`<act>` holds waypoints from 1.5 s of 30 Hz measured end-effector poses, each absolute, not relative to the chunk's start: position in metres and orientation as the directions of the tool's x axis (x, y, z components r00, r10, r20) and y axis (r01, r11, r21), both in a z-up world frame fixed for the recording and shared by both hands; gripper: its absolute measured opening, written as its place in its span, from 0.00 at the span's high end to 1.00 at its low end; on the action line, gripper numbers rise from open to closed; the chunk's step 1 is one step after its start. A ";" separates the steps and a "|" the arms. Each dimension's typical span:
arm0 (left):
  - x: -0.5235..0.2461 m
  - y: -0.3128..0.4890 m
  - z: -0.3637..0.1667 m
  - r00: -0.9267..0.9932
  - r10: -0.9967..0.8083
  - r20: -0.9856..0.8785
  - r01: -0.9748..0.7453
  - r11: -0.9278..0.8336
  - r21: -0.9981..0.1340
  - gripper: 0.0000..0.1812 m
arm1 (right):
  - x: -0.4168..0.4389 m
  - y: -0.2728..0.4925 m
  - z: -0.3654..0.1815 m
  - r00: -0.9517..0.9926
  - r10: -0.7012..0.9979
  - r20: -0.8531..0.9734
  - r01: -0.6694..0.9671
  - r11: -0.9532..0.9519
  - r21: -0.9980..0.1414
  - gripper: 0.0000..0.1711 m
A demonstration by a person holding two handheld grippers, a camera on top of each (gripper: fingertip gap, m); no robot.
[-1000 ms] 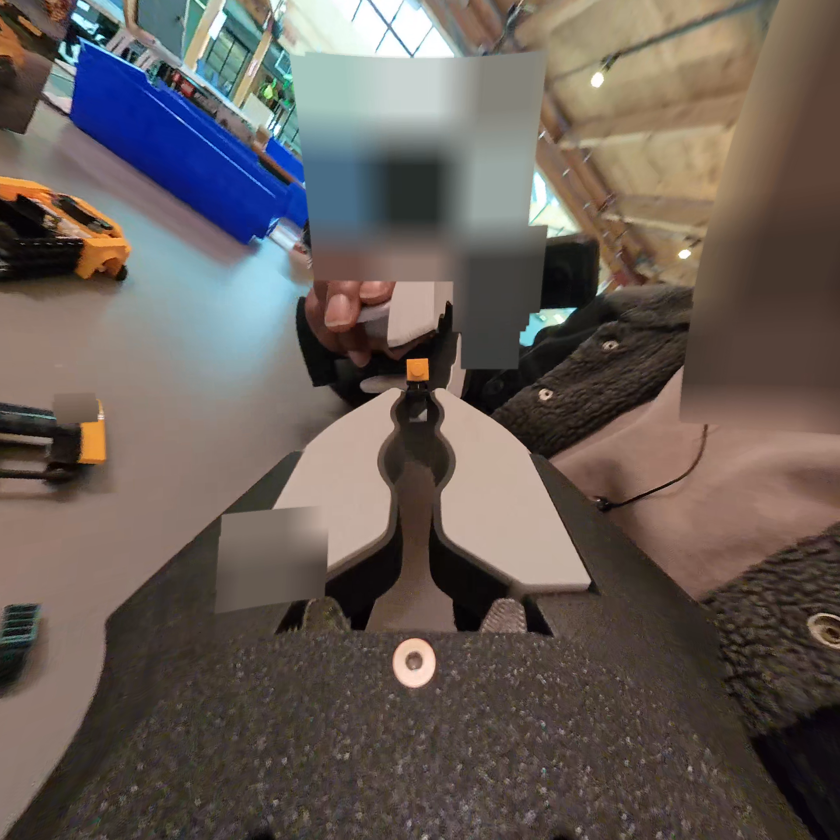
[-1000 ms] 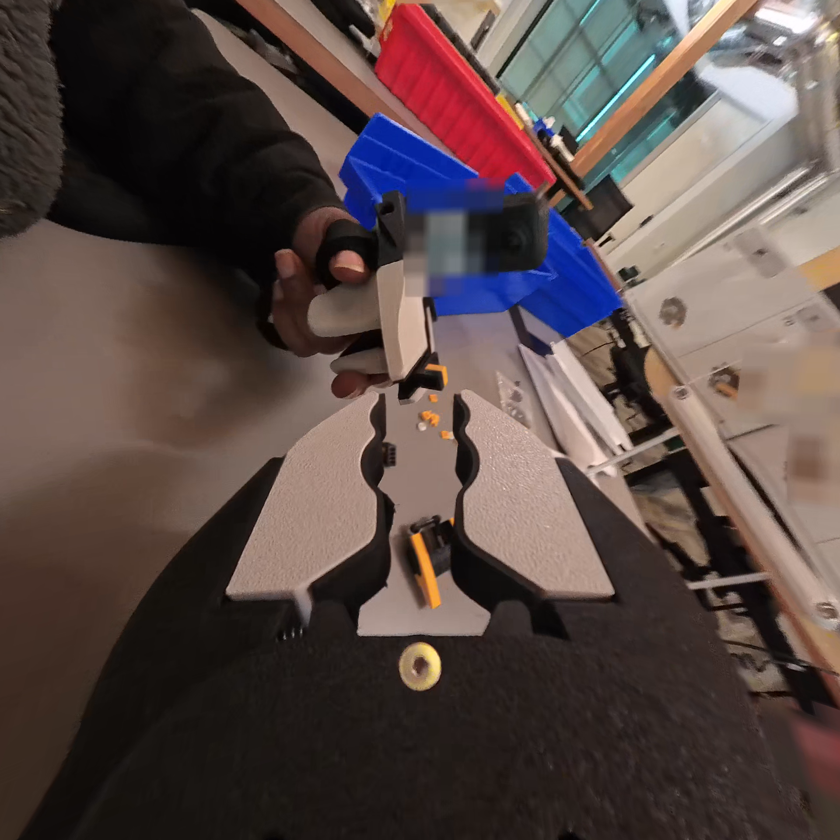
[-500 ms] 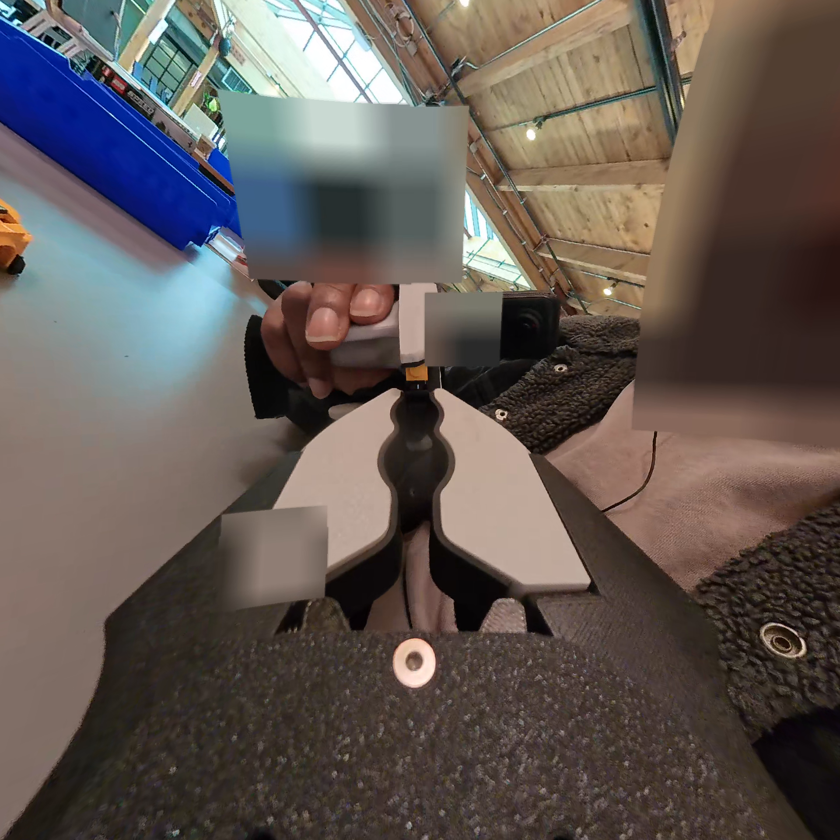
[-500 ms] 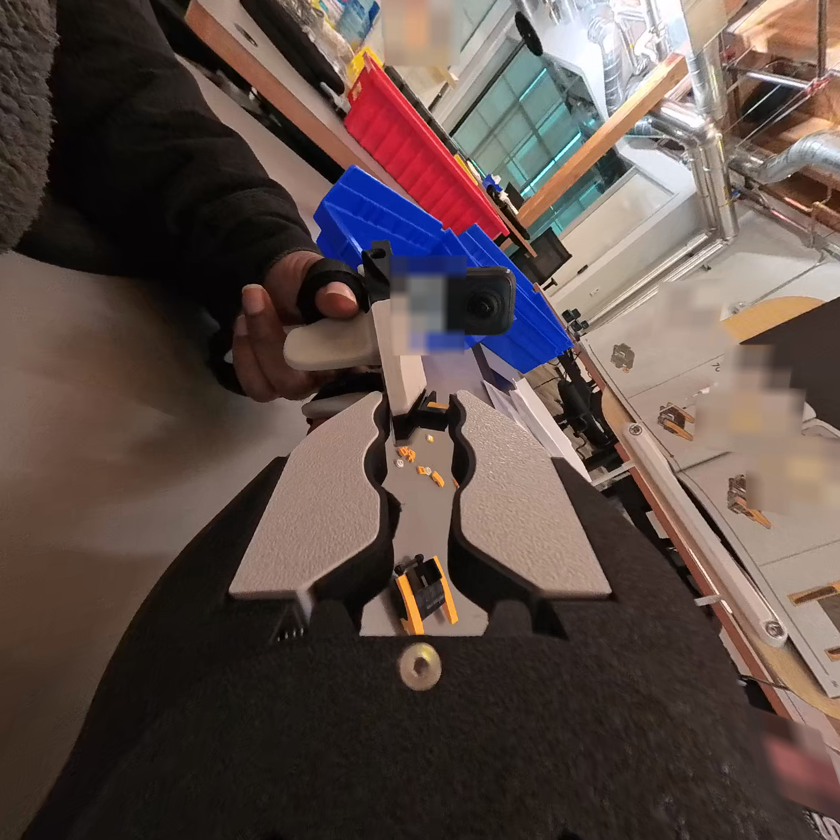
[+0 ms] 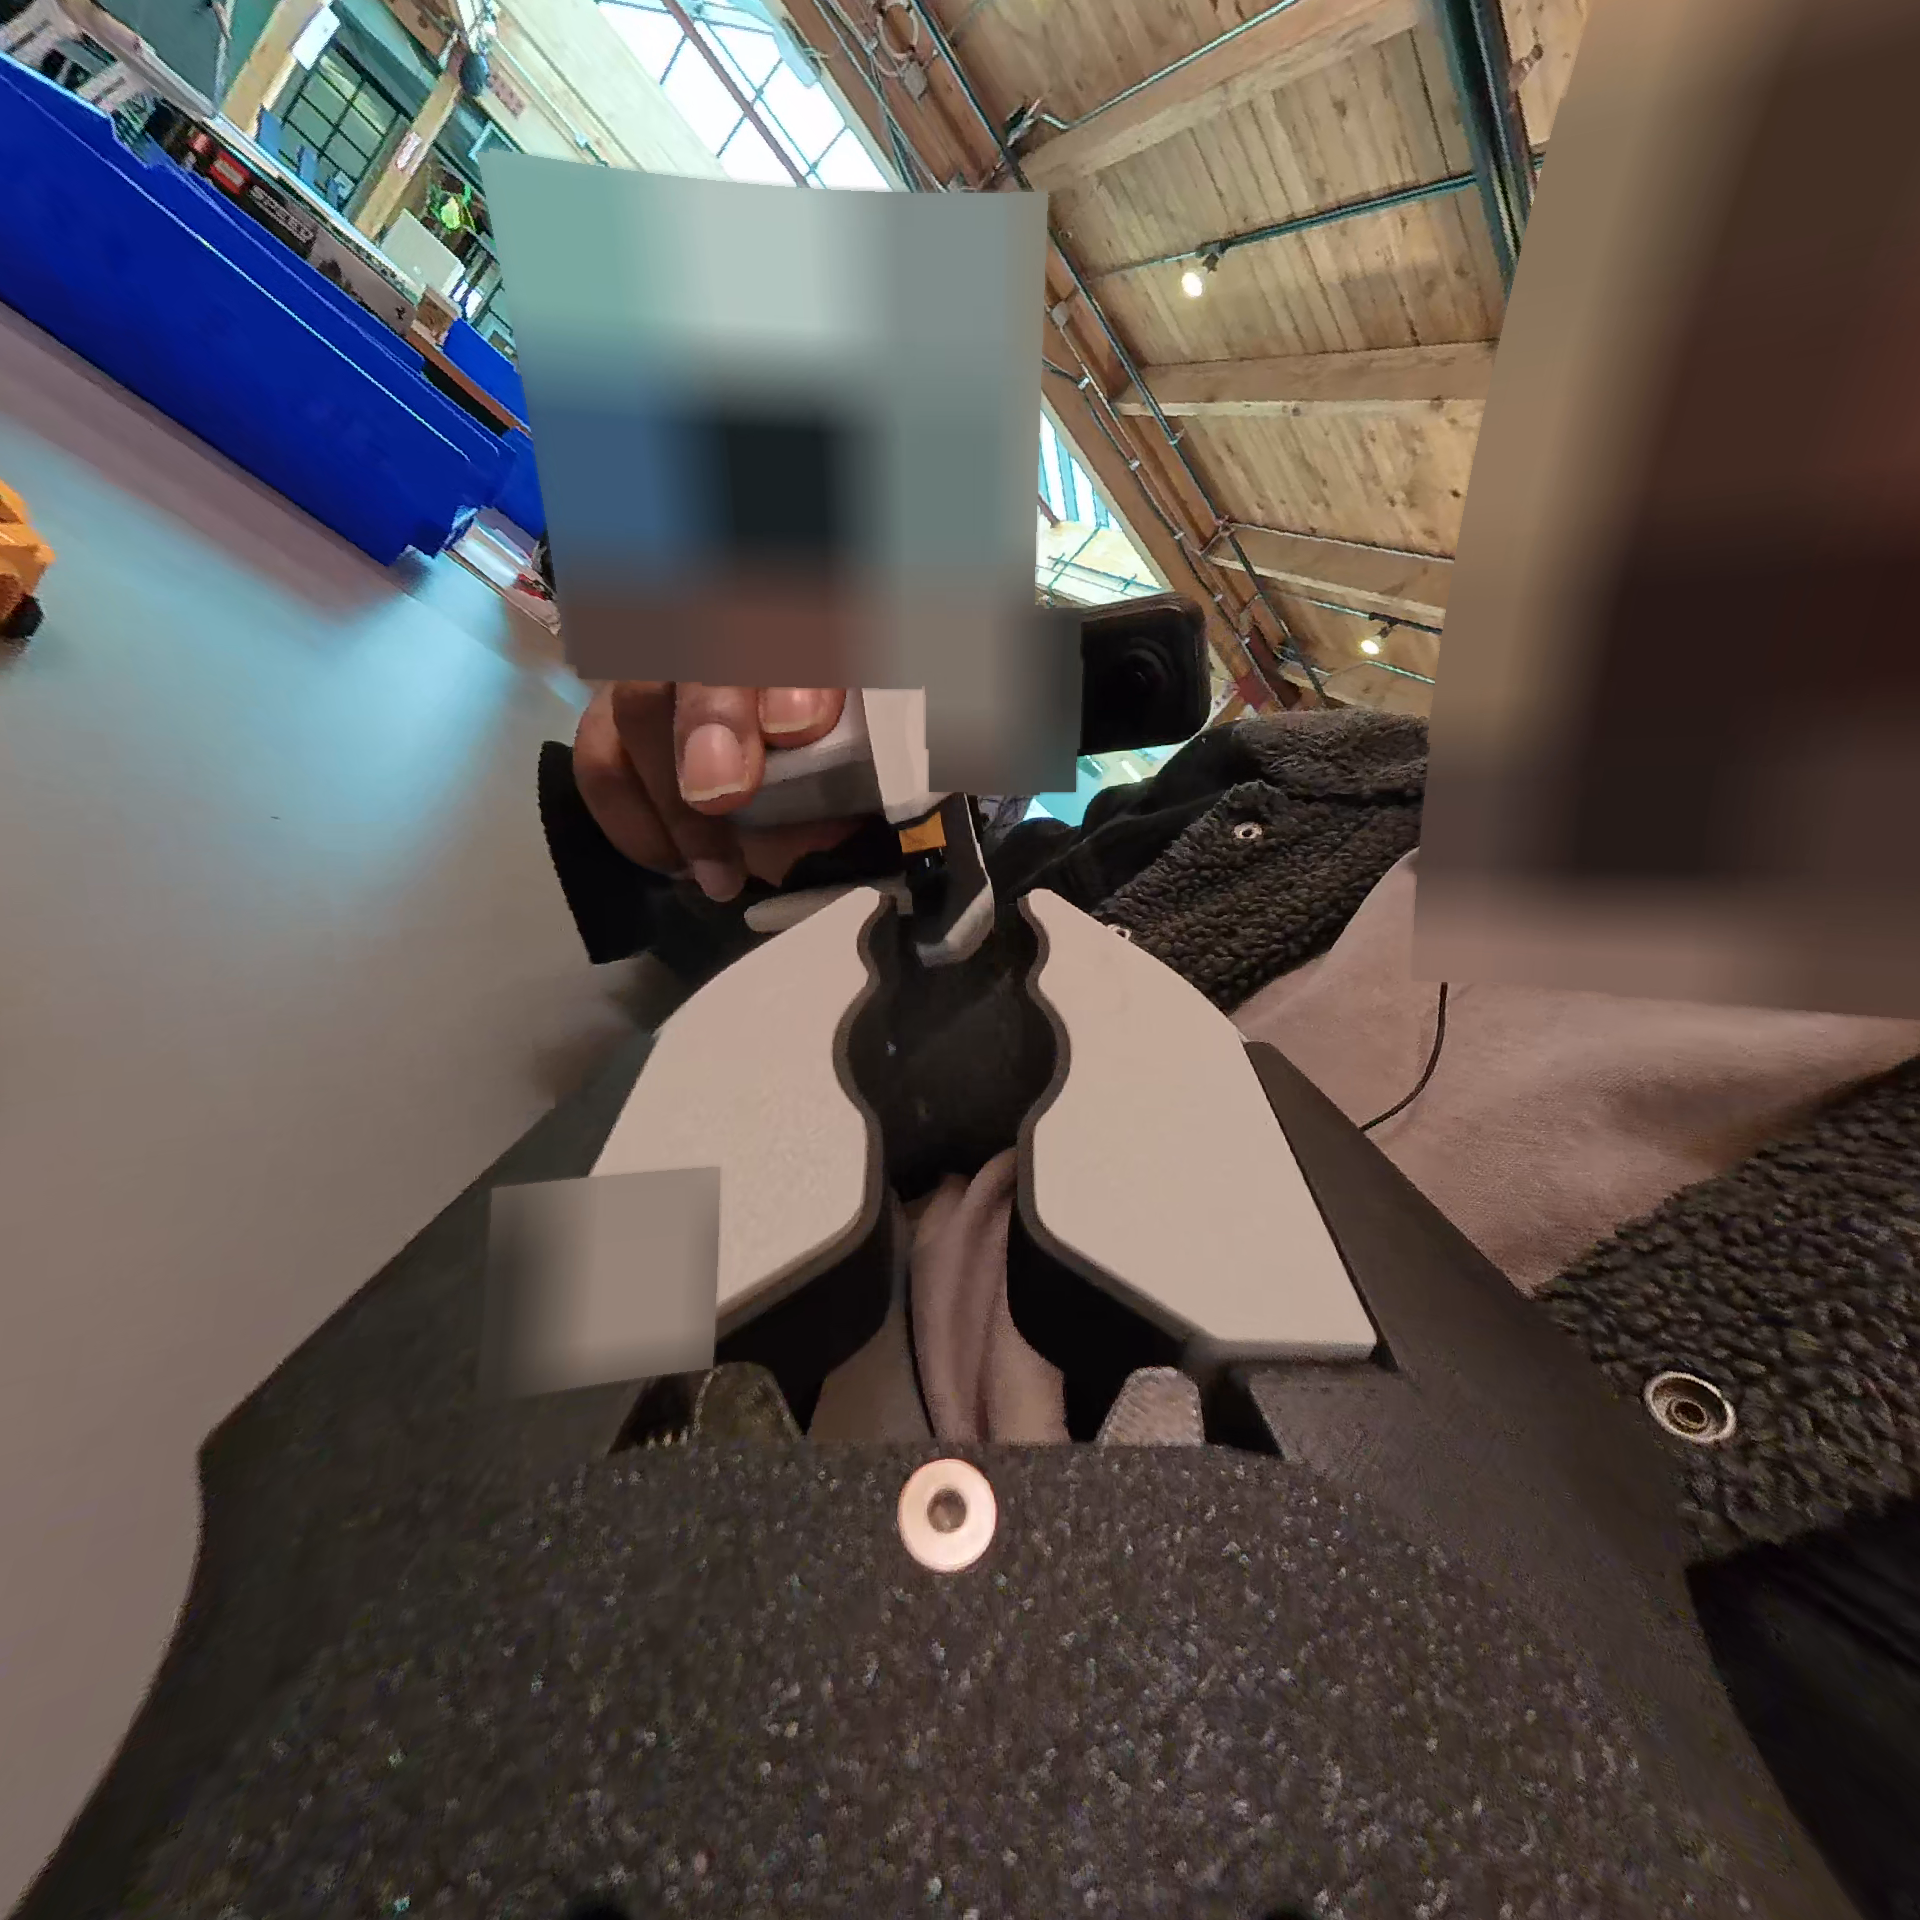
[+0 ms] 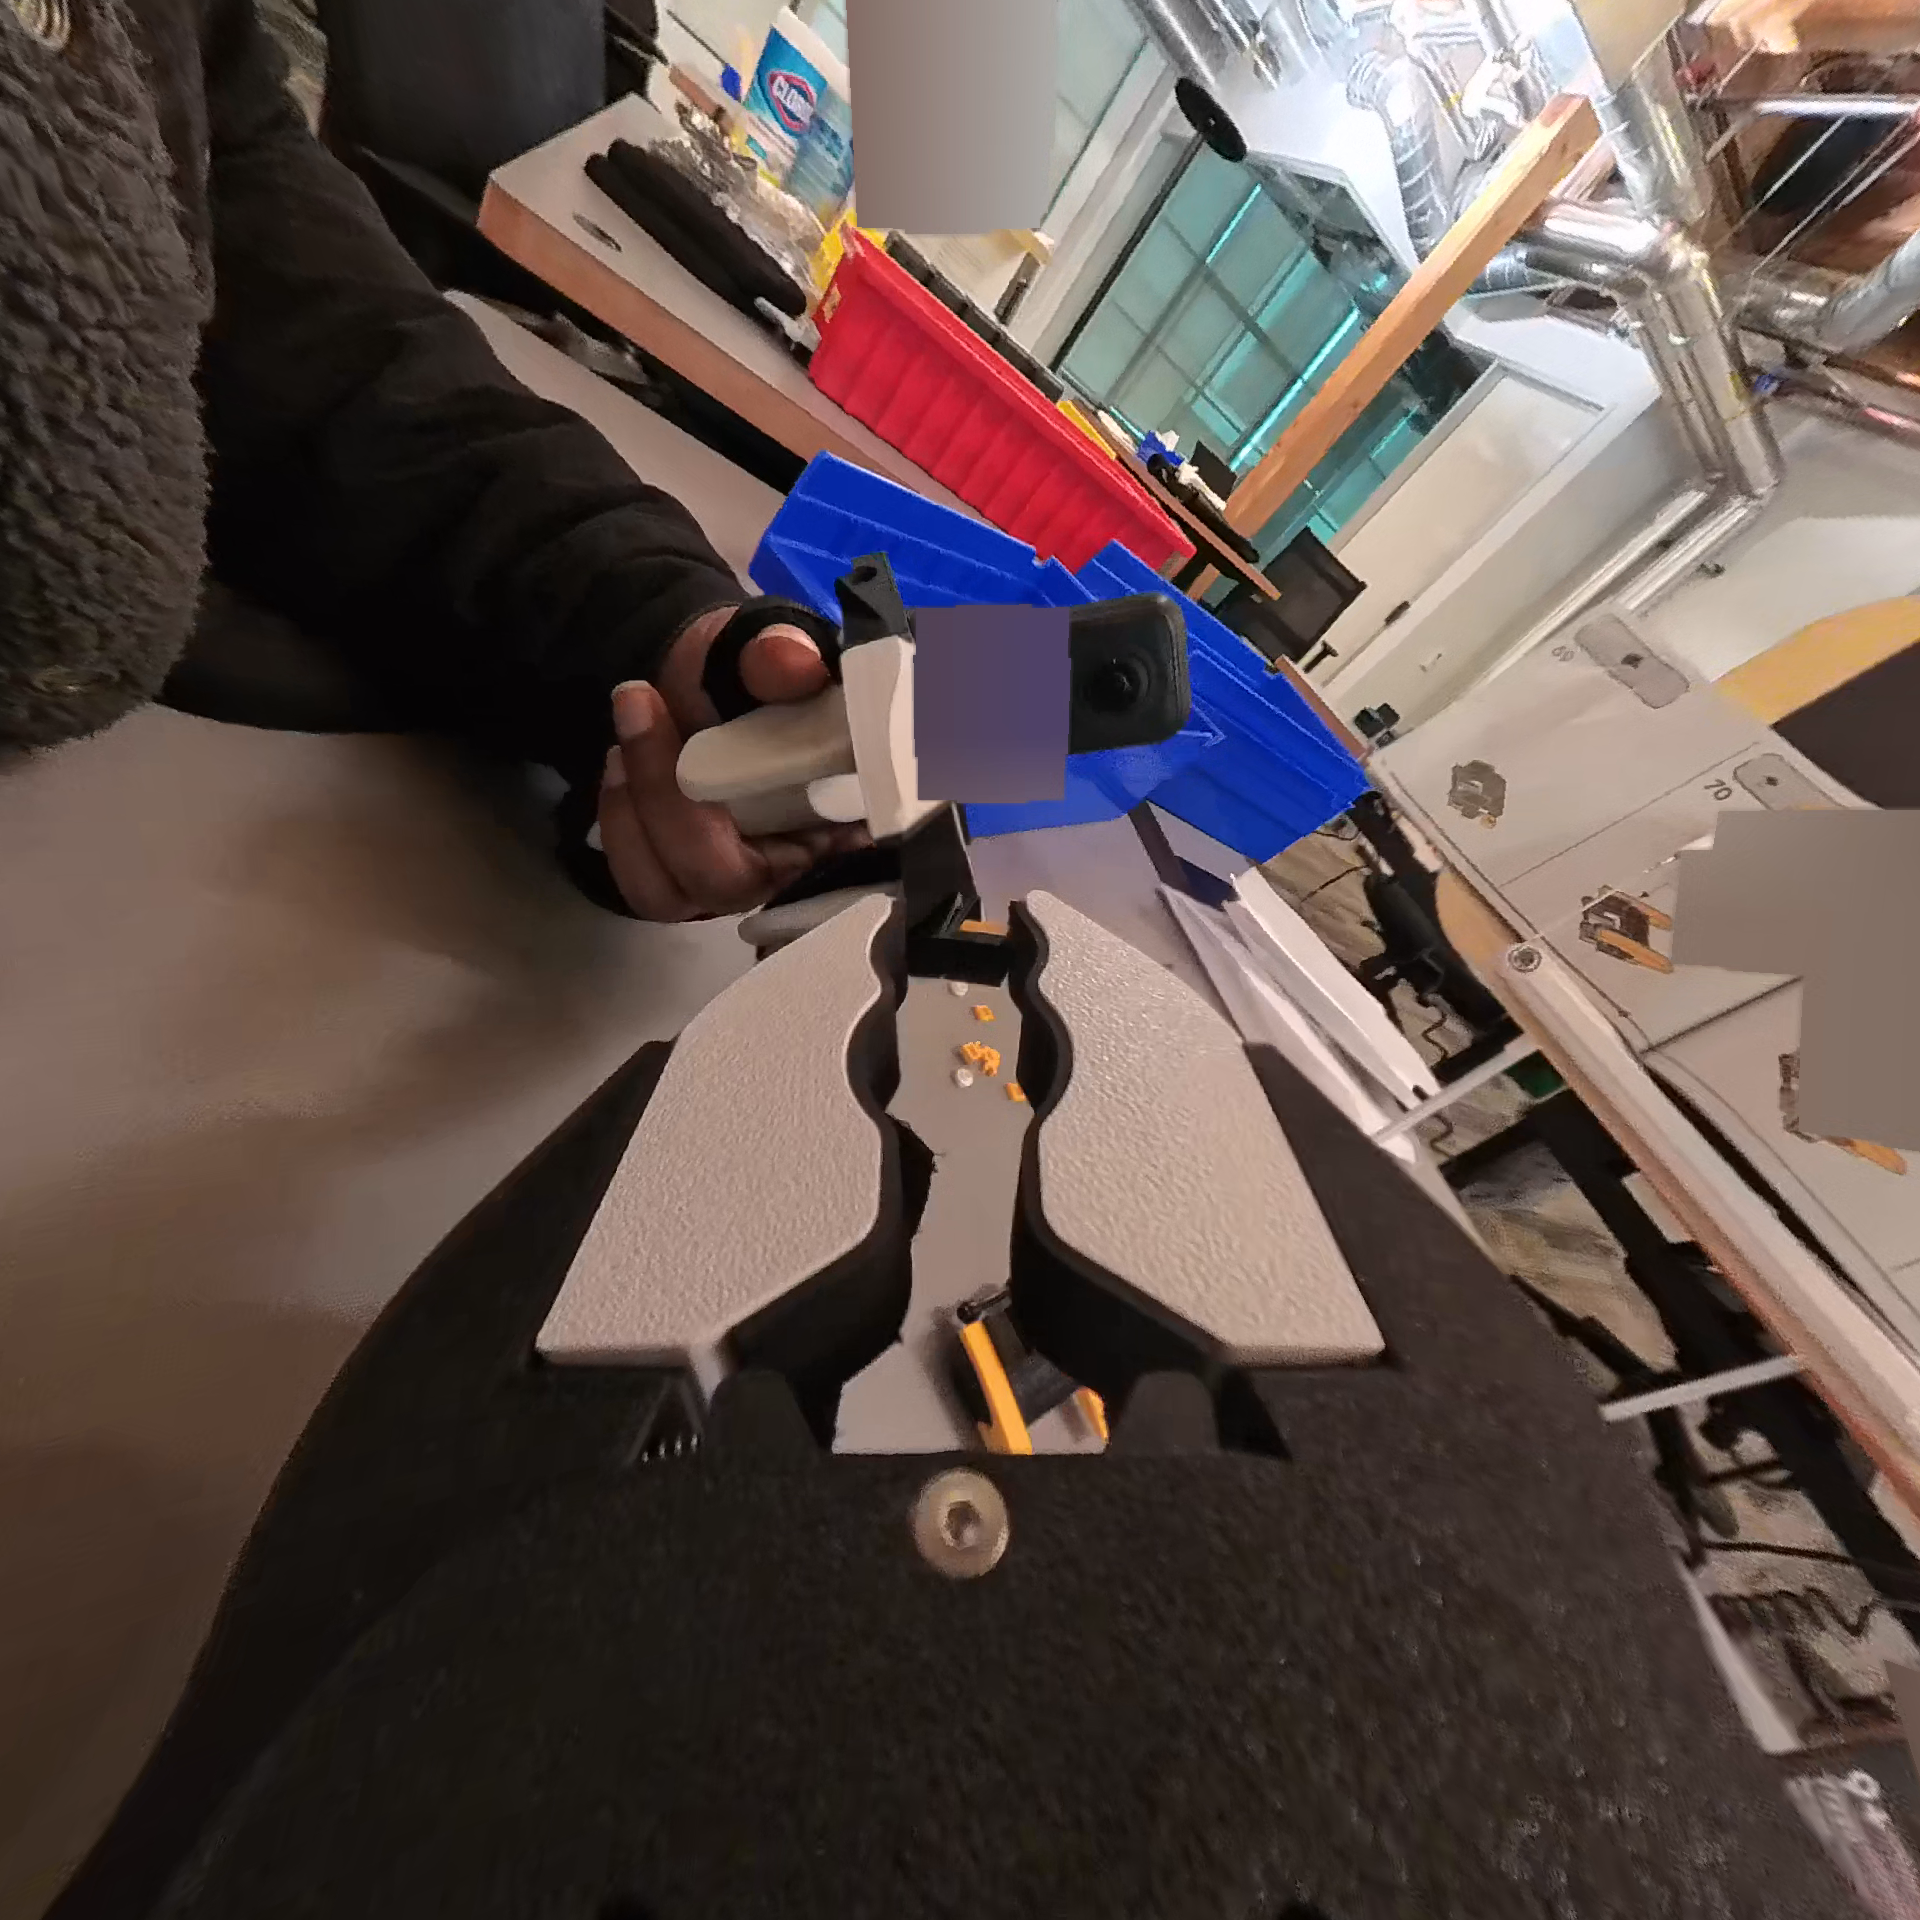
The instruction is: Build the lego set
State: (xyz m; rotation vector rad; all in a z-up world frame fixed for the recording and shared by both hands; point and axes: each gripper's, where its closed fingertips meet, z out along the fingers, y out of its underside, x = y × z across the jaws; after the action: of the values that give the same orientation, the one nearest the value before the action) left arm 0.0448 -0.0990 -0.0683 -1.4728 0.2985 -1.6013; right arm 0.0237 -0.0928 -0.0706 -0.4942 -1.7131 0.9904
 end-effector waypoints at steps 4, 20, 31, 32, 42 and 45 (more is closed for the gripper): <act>0.038 -0.096 -0.070 0.175 -0.735 0.655 0.442 -0.536 -0.719 0.90 | 0.025 -0.091 -0.069 -0.405 0.768 0.497 -0.108 0.499 -0.860 0.89; 0.039 -0.092 -0.070 0.610 -0.779 0.149 0.090 -0.118 -0.989 0.95 | 0.032 -0.101 -0.070 -0.618 0.775 0.134 -0.017 0.156 -0.988 0.90; 0.040 -0.093 -0.074 0.666 -0.738 -0.106 -0.125 0.030 -0.992 0.96 | 0.031 -0.102 -0.072 -0.647 0.762 0.025 0.032 0.060 -0.998 0.89; 0.040 -0.093 -0.074 0.667 -0.735 -0.117 -0.133 0.037 -0.990 0.96 | 0.031 -0.102 -0.071 -0.648 0.761 0.020 0.034 0.055 -0.998 0.89; 0.038 -0.093 -0.082 0.662 -0.718 -0.215 -0.245 0.063 -0.967 0.96 | 0.030 -0.103 -0.084 -0.673 0.734 -0.086 0.135 0.008 -0.991 0.89; 0.037 -0.093 -0.090 0.652 -0.719 -0.241 -0.294 0.054 -0.954 0.96 | 0.029 -0.103 -0.091 -0.675 0.730 -0.110 0.181 0.019 -0.983 0.89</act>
State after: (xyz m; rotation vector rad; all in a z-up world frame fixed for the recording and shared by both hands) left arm 0.0373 -0.0928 -0.0896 -1.5321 0.8746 -0.3955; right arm 0.0290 -0.1032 -0.0912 -0.9277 -1.8720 1.6964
